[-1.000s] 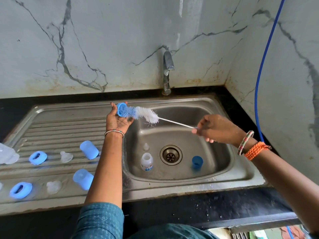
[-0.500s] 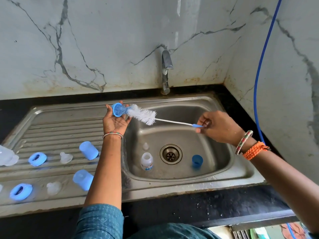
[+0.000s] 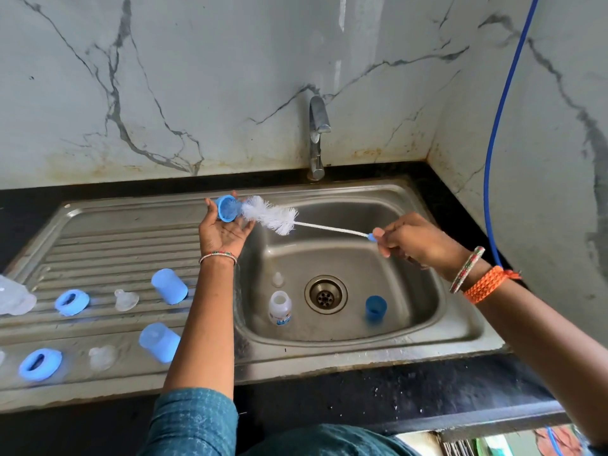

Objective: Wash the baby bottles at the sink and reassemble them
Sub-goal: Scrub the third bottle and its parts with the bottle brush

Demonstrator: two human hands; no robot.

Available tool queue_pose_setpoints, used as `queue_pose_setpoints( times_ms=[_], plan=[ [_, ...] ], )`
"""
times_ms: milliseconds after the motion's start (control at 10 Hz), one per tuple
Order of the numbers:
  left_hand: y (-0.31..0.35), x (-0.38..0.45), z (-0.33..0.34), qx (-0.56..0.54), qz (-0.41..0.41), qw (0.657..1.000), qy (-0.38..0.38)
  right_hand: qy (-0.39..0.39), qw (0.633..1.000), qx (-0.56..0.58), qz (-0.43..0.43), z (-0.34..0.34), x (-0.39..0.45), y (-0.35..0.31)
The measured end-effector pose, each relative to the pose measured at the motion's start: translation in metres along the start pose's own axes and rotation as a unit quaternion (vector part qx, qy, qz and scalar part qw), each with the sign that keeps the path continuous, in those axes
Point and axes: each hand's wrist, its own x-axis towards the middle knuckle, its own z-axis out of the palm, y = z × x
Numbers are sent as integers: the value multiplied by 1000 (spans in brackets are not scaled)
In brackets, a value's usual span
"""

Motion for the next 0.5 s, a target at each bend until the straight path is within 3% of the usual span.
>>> queue_pose_setpoints(
  times_ms=[100,200,300,400,500],
  plan=[
    [3,-1,1,-24,19,999,-37,-79,985,136,73,-1,-5,-4],
    [5,1,3,16,0,1000,-8,207,944,-219,-137,1,-13,1],
    [5,3,5,27,-2,999,20,382,704,-450,-395,6,-20,5],
    [4,-1,6,10,-1,1000,18,263,876,-313,-257,7,-18,-5],
    [3,-5,4,0,5,1000,-9,-64,991,88,79,1,-11,-13]
  ],
)
